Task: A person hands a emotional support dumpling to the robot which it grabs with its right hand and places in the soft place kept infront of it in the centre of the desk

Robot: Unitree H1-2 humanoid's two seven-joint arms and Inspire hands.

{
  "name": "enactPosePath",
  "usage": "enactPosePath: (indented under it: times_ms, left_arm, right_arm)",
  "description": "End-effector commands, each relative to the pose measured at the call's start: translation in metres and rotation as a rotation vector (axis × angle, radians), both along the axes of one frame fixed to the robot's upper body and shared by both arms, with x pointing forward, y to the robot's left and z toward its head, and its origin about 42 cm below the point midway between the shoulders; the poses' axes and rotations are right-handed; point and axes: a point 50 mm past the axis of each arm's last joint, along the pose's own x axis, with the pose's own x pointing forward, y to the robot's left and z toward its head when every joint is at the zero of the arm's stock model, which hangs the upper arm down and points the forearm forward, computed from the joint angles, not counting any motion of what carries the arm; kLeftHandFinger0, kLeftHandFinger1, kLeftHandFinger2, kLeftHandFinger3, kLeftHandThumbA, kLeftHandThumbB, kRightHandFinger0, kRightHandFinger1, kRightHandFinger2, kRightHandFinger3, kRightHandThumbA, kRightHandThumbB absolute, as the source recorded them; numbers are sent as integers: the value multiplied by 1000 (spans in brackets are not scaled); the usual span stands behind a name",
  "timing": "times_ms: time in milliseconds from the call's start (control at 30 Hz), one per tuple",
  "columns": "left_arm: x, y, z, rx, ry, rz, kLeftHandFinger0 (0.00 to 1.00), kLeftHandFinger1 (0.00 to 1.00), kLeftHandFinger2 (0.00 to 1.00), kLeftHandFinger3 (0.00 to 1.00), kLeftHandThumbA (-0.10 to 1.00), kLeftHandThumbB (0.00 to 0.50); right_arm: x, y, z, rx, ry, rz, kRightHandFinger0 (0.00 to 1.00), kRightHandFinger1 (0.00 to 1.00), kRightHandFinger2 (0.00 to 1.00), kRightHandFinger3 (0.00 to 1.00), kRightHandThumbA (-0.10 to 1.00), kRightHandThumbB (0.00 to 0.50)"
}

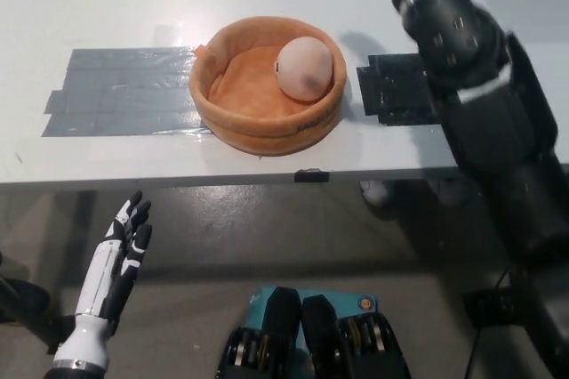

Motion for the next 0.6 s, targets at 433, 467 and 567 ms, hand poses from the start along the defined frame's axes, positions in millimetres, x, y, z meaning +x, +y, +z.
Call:
enactPosePath:
  times_ms: [433,467,567]
  left_arm:
    - [6,-6,5,-21,0,-44,1000,1000,1000,1000,1000,133]
    - [5,-6,5,-19,0,-47,1000,1000,1000,1000,1000,125]
    - [0,-6,-1,-20,16,-54,1000,1000,1000,1000,1000,115]
  right_arm:
    - [-239,-119,-125,425,-131,-154,1000,1000,1000,1000,889,25]
    - [-242,-123,-136,433,-107,-169,1000,1000,1000,1000,883,20]
    - [-249,-130,-165,454,-17,-212,1000,1000,1000,1000,882,13]
